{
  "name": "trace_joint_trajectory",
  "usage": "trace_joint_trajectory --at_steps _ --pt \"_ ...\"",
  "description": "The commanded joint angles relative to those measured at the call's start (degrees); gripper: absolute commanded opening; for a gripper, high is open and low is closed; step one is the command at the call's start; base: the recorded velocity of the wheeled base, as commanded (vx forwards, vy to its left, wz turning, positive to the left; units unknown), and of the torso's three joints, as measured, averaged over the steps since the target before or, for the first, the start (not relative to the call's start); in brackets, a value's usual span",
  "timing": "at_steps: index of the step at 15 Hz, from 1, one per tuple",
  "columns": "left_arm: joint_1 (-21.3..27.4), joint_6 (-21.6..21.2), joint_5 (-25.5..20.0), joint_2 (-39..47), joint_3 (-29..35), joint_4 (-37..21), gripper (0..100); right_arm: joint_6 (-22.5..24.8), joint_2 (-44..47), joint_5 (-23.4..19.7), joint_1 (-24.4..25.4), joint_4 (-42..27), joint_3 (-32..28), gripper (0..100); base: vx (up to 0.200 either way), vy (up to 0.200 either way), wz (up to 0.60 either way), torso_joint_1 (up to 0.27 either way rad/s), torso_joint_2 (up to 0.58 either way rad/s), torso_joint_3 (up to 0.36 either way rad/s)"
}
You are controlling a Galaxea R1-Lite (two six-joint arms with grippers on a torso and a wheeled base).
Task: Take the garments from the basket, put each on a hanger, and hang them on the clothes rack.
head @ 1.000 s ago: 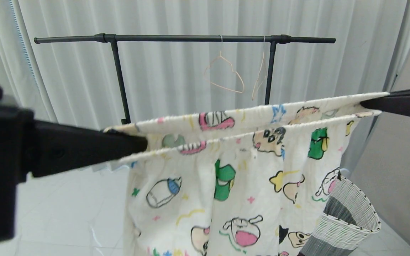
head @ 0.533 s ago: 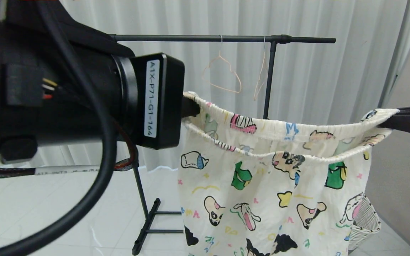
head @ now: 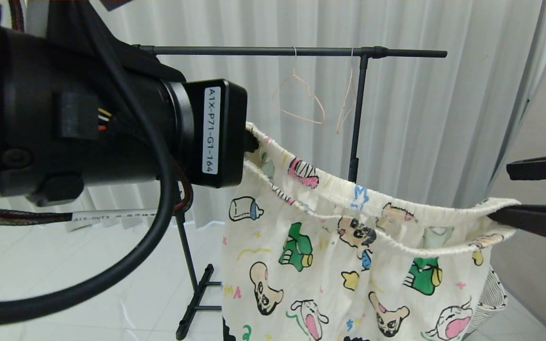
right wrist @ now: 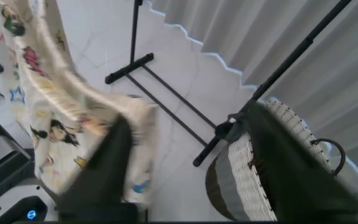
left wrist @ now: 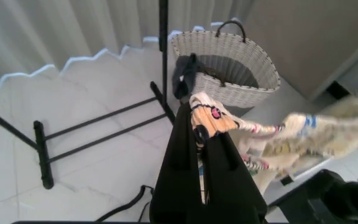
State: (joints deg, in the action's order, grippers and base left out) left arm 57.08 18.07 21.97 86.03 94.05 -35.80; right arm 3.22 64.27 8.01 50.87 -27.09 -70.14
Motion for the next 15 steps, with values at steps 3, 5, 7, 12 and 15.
trace_joint_trajectory --at_steps 3,5,7,12,15 --pt "-3.64 -0.05 4.49 0.28 -3.79 -0.06 0 0.12 -4.85 -0.01 -0.16 0.02 3.08 100 0.000 0.000 0.00 0.000 0.00 0.000" --pt "-5.57 -0.05 8.18 0.02 -6.95 0.12 0 -0.05 -7.76 -0.01 -1.13 -0.07 5.28 100 0.000 0.000 0.00 0.000 0.00 0.000" --pt "-5.84 -0.14 9.85 -0.51 -8.88 0.65 0 0.03 -8.99 0.25 -5.34 -0.16 6.60 100 0.000 0.000 0.00 0.000 0.00 0.000" --pt "-6.01 -1.02 16.88 -4.29 -15.30 0.65 0 5.75 -8.72 2.89 -28.64 -5.87 7.04 100 0.000 0.000 0.00 0.000 0.00 0.000" --pt "-6.72 -2.95 16.88 -5.70 -16.36 0.65 0 8.12 -8.90 4.73 -33.29 -6.22 7.74 100 0.000 0.133 0.00 0.002 0.00 0.002"
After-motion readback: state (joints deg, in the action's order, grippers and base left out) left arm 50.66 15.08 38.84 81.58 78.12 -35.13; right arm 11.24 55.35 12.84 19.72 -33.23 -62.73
